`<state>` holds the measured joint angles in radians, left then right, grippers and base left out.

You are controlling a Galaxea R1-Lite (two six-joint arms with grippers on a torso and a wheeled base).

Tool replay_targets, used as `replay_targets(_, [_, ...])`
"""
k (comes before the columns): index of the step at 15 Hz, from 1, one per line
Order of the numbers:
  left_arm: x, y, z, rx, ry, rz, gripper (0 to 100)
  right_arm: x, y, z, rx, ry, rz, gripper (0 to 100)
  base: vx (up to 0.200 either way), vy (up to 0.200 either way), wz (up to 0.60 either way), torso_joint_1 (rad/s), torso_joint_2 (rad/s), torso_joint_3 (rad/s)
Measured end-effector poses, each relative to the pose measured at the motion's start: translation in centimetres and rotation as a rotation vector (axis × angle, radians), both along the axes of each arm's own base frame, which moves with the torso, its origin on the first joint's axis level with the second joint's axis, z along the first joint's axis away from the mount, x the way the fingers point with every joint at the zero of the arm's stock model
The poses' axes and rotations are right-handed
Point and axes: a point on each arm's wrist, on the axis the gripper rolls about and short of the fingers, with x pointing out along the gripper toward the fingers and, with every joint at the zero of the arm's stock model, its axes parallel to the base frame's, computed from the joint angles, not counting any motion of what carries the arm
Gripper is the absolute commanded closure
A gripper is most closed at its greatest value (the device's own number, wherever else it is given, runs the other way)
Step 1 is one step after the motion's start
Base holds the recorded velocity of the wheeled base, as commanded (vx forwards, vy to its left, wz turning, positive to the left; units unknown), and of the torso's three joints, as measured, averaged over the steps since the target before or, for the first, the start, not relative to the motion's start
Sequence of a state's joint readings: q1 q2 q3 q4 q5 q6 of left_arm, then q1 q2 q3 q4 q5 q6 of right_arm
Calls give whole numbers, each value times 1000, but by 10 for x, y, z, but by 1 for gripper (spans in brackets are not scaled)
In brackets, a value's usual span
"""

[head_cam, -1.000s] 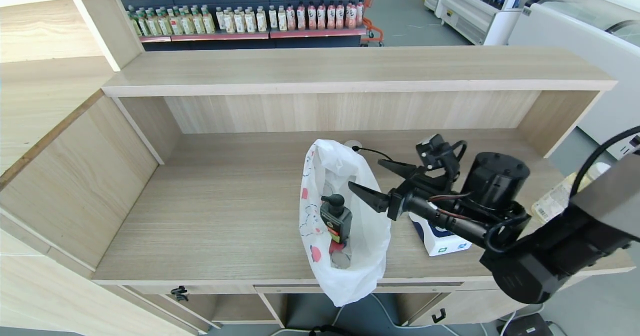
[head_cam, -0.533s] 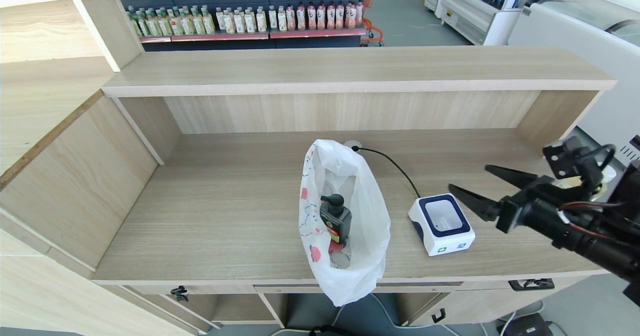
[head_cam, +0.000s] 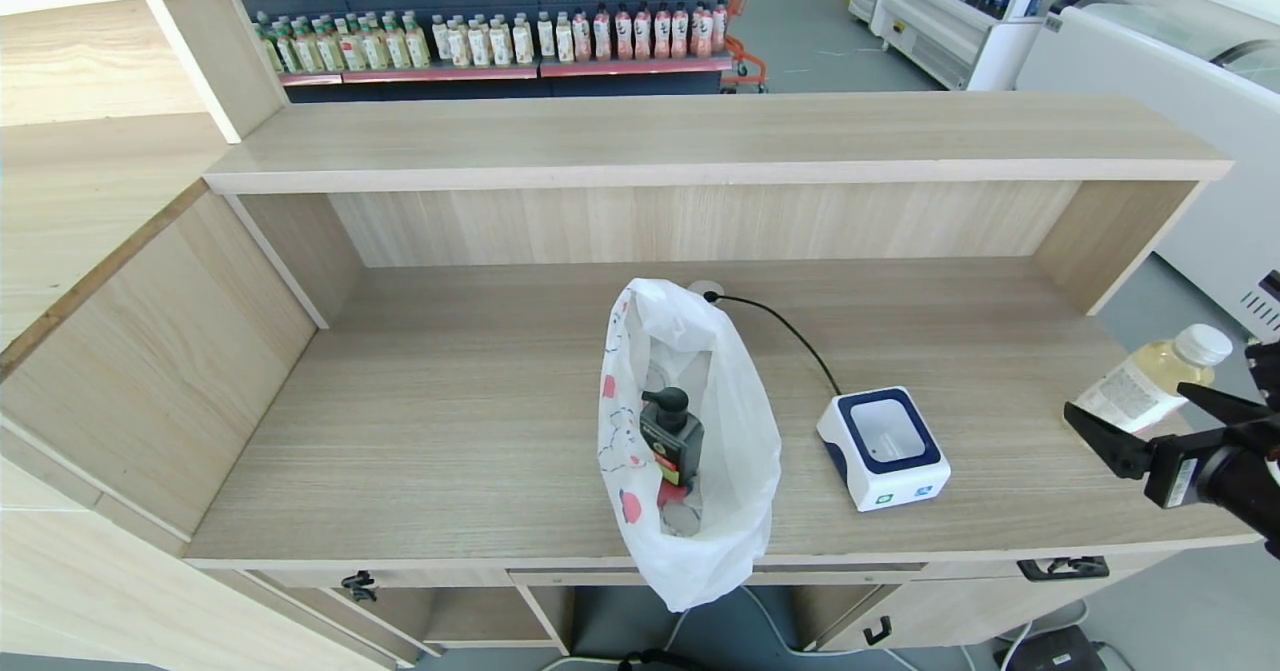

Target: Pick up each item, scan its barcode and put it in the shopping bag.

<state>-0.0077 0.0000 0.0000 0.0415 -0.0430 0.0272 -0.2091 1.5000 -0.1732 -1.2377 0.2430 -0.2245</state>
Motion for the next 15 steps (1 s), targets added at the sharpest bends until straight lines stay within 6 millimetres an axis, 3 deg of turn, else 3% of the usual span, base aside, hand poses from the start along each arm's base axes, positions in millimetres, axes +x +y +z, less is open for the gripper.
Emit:
replay_targets(7, [0, 0, 0, 0, 0, 0, 0, -15, 2, 1, -2, -12, -9, 0, 0, 0, 0, 0, 0, 0])
replay_targets(15, [0, 0, 0, -1, 0, 0, 0, -27, 4, -4, 0, 4, -10, 0, 0, -175, 0, 1, 2, 3])
